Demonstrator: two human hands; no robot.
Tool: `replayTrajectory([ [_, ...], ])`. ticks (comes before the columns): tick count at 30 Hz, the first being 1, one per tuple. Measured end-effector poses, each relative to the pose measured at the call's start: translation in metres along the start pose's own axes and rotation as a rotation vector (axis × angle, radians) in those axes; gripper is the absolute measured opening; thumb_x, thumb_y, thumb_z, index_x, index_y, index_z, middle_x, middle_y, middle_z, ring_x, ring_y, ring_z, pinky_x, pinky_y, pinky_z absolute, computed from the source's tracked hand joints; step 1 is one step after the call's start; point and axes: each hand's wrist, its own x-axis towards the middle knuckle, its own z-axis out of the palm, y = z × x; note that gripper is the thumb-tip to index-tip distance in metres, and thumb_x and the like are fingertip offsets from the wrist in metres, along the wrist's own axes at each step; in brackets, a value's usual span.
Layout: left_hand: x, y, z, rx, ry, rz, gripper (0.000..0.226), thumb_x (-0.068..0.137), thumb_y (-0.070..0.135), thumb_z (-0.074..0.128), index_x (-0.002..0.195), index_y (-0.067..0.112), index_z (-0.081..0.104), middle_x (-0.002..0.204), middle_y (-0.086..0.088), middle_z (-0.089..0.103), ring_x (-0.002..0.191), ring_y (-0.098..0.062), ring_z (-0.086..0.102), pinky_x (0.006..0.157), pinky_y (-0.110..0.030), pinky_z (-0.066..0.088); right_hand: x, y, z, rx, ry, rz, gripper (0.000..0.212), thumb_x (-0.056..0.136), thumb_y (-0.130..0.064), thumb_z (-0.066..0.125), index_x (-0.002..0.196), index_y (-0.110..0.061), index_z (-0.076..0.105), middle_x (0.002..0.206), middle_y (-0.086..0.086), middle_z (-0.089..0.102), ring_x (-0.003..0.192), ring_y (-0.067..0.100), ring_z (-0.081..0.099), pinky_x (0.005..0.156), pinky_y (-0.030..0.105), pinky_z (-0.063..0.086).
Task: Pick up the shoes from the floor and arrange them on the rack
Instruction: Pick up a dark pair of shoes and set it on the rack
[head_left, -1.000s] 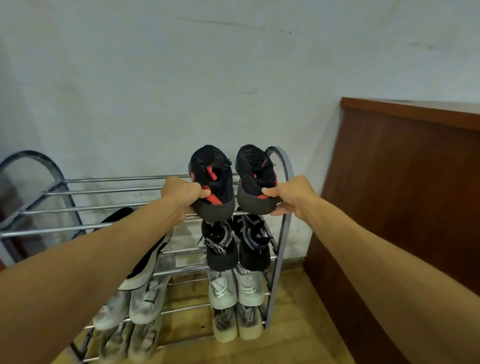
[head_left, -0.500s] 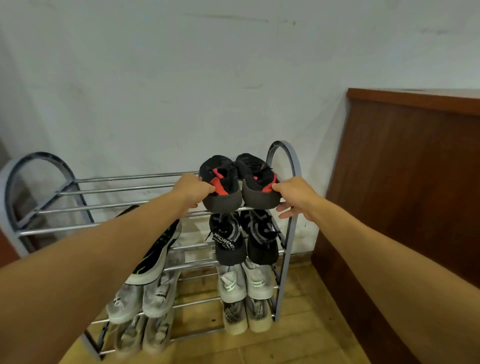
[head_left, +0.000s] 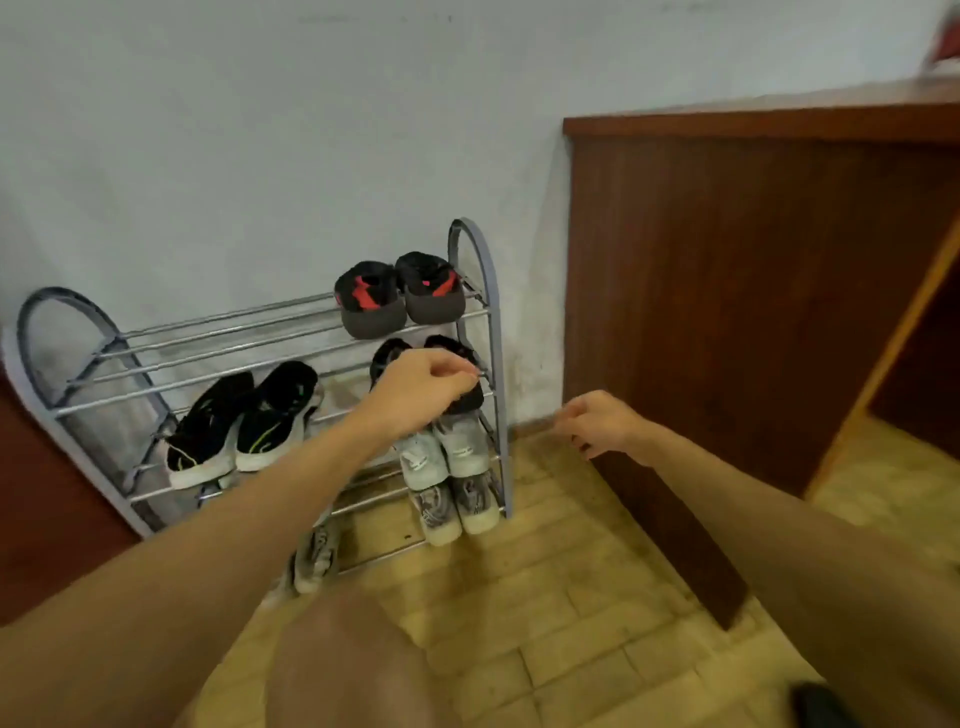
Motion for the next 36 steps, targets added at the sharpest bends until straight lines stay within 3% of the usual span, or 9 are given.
replayTrajectory([
  [4,-0.048,-0.004,0.080,0.007,-0.335,-0.030,0.008,0.088,0.034,0.063,0.085,0.033,0.070,0.088,0.004,0.070,0.083,-0.013,0.065,0.078,-0.031,0.052,-0.060,0.105,0.026,0.068,-0.048,0.186,0.029,0.095,-0.016,0.056,0.118,-0.002,0.065,0.107,0.011,0.063,0.090,0.025,0.063,0.080,0.037,0.055],
  [7,-0.075,-0.009,0.151,-0.009,-0.628,-0.080,0.008,0.087,0.042,0.063,0.087,0.038,0.069,0.098,0.010,0.068,0.092,-0.008,0.066,0.078,-0.022,0.053,-0.105,0.190,0.052,0.201,-0.069,0.371,0.036,0.095,-0.016,0.055,0.128,-0.002,0.056,0.126,0.013,0.057,0.109,0.028,0.058,0.086,0.036,0.053],
  [12,-0.120,-0.036,0.264,0.036,-0.831,-0.105,0.012,0.081,0.051,0.063,0.087,0.041,0.067,0.101,0.013,0.066,0.099,-0.007,0.061,0.090,-0.029,0.049,-0.177,0.310,0.095,0.281,0.000,0.653,0.040,0.094,-0.018,0.058,0.131,-0.004,0.051,0.131,0.011,0.052,0.122,0.029,0.052,0.091,0.036,0.050],
  [15,-0.147,-0.055,0.303,0.074,-0.967,-0.141,0.033,0.072,0.060,0.062,0.099,0.042,0.066,0.104,0.017,0.065,0.101,-0.004,0.060,0.091,-0.028,0.045,-0.216,0.368,0.113,0.185,0.127,0.786,0.025,0.093,-0.026,0.057,0.112,-0.010,0.053,0.115,0.013,0.054,0.103,0.027,0.055,0.085,0.038,0.049],
  [17,-0.157,-0.067,0.314,0.061,-1.029,-0.203,0.052,0.072,0.062,0.061,0.117,0.034,0.059,0.105,0.011,0.068,0.098,-0.005,0.064,0.088,-0.028,0.045,-0.240,0.399,0.123,0.072,0.275,0.910,0.043,0.093,-0.035,0.054,0.123,-0.005,0.049,0.126,0.021,0.049,0.116,0.034,0.049,0.096,0.045,0.044],
  [20,-0.163,-0.083,0.311,0.105,-1.075,-0.233,0.052,0.077,0.058,0.060,0.120,0.030,0.056,0.105,0.009,0.069,0.098,-0.007,0.065,0.094,-0.031,0.044,-0.270,0.434,0.133,0.038,0.504,1.078,0.062,0.095,-0.038,0.049,0.140,0.002,0.032,0.147,0.024,0.030,0.137,0.041,0.025,0.111,0.049,0.026],
  [24,-0.166,-0.097,0.301,0.132,-1.083,-0.261,0.041,0.081,0.053,0.061,0.115,0.031,0.060,0.106,0.008,0.068,0.100,-0.008,0.064,0.092,-0.028,0.043,-0.273,0.464,0.134,0.359,0.611,1.241,0.068,0.097,-0.044,0.045,0.145,0.001,0.027,0.148,0.024,0.034,0.132,0.042,0.038,0.110,0.050,0.035],
  [29,-0.157,-0.089,0.305,-0.005,-1.007,-0.290,0.040,0.089,0.049,0.054,0.121,0.026,0.058,0.109,0.003,0.068,0.101,-0.012,0.065,0.084,-0.025,0.041,-0.250,0.456,0.136,0.686,0.508,1.196,0.054,0.092,-0.035,0.060,0.129,0.003,0.049,0.125,0.019,0.058,0.098,0.034,0.062,0.074,0.037,0.056],
  [36,-0.156,-0.085,0.308,-0.047,-0.948,-0.288,0.043,0.088,0.050,0.054,0.124,0.027,0.058,0.108,0.005,0.068,0.100,-0.009,0.065,0.091,-0.027,0.043,-0.215,0.414,0.168,0.877,0.383,1.088,0.046,0.082,-0.023,0.075,0.112,0.000,0.048,0.122,0.014,0.056,0.113,0.031,0.059,0.084,0.038,0.056],
])
